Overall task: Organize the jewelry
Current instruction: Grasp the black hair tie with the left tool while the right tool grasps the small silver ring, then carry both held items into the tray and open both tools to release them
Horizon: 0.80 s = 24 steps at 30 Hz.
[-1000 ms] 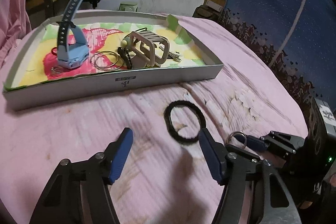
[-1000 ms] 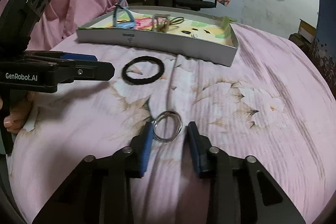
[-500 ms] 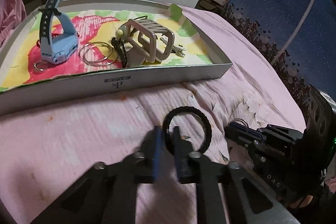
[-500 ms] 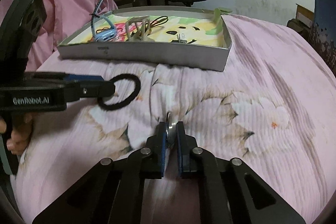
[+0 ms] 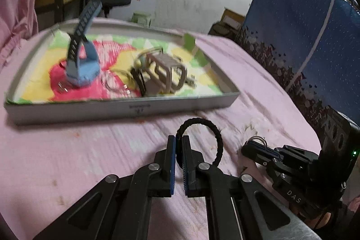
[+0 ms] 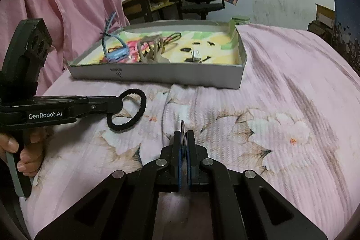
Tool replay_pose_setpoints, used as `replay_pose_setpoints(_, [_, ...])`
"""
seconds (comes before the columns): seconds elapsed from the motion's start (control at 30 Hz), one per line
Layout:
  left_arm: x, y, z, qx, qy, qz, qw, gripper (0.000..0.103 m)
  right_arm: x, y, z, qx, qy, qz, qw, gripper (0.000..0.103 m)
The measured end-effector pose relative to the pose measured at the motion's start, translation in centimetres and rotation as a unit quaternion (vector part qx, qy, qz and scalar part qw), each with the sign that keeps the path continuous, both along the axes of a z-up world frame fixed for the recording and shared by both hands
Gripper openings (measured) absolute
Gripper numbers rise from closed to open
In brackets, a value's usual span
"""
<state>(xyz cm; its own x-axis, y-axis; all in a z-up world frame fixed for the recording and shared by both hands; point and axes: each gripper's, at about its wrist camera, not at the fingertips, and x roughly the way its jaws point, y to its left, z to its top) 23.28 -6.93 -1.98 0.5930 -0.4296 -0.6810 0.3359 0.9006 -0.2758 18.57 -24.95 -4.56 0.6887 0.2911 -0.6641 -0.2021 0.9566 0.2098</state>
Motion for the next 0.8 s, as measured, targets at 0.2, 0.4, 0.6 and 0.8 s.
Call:
replay_pose_setpoints(0.2, [-0.7, 0.7, 2.0, 0.002, -0.052, 0.024, 0.9984, 0.005, -0.4, 0.0, 1.6, 0.015, -0.035, -0.004, 0.999, 0.003])
replay_pose_setpoints(0.4, [-0.9, 1.7, 4.9, 0.007, -0.114, 0.048, 0.9923, 0.005, 0.1, 0.5, 4.1, 0.018, -0.087, -0.006, 0.996, 0.003])
replay_pose_setpoints(0.6, [0.4, 2.8, 7.0, 0.0, -0.154, 0.086, 0.9844, 0.005, 1.8, 1.0, 5.8, 0.021, -0.124, -0.012, 0.992, 0.003])
replay_pose_setpoints(0.8, [2.2, 3.4, 8.1, 0.013, -0.193, 0.119, 0.9738, 0.005, 3.8, 1.4, 7.4, 0.016, -0.159, -0.024, 0.987, 0.003])
